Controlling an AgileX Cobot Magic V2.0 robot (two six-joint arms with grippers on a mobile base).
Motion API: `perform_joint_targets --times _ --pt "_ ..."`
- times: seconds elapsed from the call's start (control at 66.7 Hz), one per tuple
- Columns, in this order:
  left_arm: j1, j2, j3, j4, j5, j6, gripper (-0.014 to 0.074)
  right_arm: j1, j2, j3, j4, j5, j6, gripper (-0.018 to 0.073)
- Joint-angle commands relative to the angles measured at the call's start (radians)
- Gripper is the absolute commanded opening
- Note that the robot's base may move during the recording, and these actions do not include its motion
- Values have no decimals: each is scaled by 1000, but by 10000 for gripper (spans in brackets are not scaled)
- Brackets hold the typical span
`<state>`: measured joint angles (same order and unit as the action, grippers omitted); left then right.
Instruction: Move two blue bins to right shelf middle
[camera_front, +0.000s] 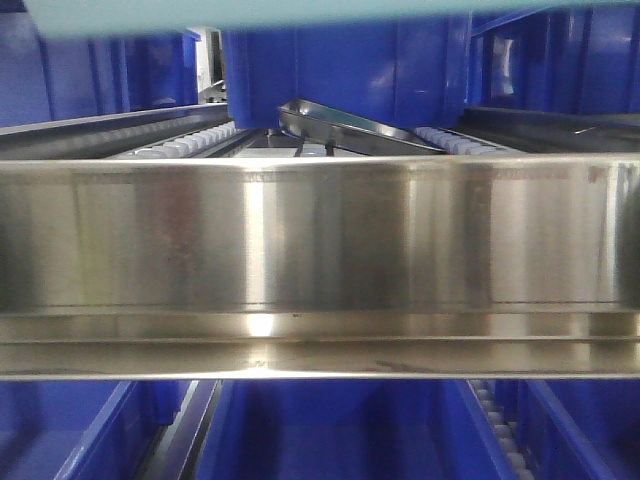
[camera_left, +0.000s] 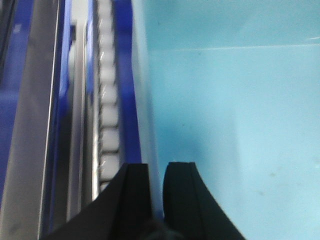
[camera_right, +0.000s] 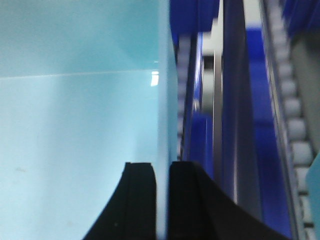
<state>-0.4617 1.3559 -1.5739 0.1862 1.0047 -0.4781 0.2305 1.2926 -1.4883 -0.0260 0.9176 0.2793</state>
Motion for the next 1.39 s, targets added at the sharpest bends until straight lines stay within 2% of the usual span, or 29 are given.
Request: perform_joint_targets --times 0.0,0.165,0.24,0.39,0.465,0.63,0.9,1.035,1.11,1.245,1.38 --pt "-26 -68 23 79 -30 -39 -111 -7 -84 46 -55 -62 6 -166" --pt "-101 -190 187 208 -166 -150 -111 -7 -225 179 -71 -166 6 -166" --pt "-127 -254 284 241 -233 -202 -111 -7 -275 246 -83 -212 -9 -166" --pt "-145 -378 462 257 -385 -231 -111 -7 -387 375 -83 -350 -27 -166" --pt "-143 -437 522 257 -429 -233 -111 -7 -427 425 -83 -366 -31 -166" --pt "-143 -486 541 265 -406 -233 -111 -7 -442 443 -83 -352 -33 -166" --pt "-143 -453 529 261 -389 -233 -111 -7 -436 443 -81 -371 -33 -166" --pt "-143 -382 416 237 -270 -233 -111 -7 -423 406 -70 -331 -33 -166" --pt "-143 -341 341 230 -217 -204 -111 -7 -405 367 -68 -304 -33 -166" --pt "-143 -293 264 227 -211 -196 -111 -7 -368 334 -67 -298 -33 -166" --pt "-143 -290 264 227 -208 -196 -111 -7 -355 334 -66 -297 -33 -166"
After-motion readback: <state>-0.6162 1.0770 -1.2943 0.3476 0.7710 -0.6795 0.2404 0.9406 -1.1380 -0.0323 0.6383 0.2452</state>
